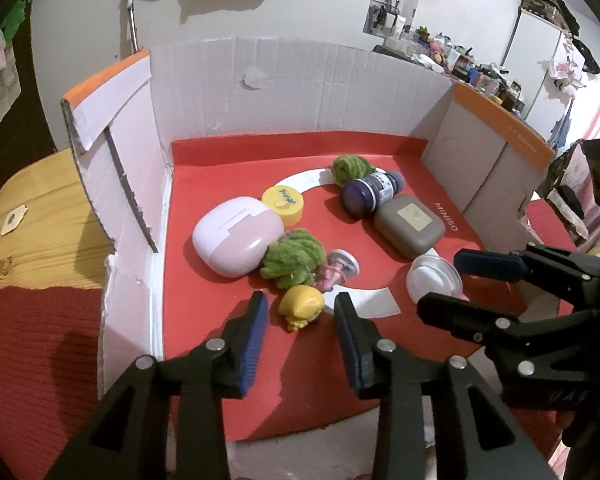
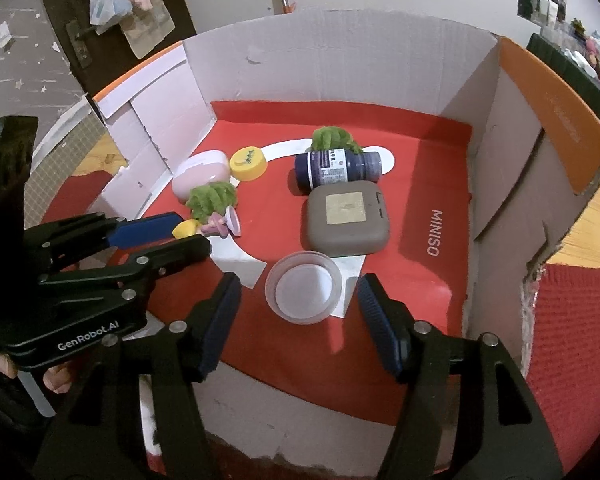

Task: Organize objects
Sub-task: 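Lower the figurine and container onto the box floor and open both grippers, then withdraw both grippers from the box and grasp the white fluffy star with the right gripper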

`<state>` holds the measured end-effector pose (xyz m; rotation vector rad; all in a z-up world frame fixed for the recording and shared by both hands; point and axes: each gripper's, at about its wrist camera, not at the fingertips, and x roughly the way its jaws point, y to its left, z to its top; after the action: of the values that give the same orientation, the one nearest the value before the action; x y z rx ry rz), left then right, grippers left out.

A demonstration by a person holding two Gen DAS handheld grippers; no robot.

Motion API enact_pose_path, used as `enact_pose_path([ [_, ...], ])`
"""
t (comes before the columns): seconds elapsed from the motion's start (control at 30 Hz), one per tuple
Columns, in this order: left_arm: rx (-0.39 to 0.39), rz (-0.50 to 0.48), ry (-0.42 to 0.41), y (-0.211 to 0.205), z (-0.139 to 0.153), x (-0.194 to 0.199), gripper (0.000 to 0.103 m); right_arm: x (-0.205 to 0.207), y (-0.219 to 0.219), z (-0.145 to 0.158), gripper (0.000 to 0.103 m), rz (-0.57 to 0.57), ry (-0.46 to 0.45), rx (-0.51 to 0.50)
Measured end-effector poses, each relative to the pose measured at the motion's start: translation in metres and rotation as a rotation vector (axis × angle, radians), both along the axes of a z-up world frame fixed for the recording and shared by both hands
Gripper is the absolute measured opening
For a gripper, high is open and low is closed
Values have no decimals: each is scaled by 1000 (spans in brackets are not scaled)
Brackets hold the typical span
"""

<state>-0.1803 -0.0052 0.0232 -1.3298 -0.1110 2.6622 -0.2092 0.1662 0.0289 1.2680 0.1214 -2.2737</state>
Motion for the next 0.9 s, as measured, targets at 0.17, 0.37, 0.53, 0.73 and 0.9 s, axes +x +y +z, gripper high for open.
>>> enact_pose_path([
  [0.17,2,0,10,1,2,4,48,6,0,5,62,4,11,-5],
  [0.37,11,7,21,0,7,8,49,17,2,11,68,18,23,-15],
  [0.53,16,9,50,0,17,15,56,28,2,19,72,24,49,-16],
  [0.73,19,11,72,0,24,23,60,40,4,28,78,28,66,-32],
  [0.9,15,18,100,-2,32,32,72,51,7,33,89,30,77,-44],
])
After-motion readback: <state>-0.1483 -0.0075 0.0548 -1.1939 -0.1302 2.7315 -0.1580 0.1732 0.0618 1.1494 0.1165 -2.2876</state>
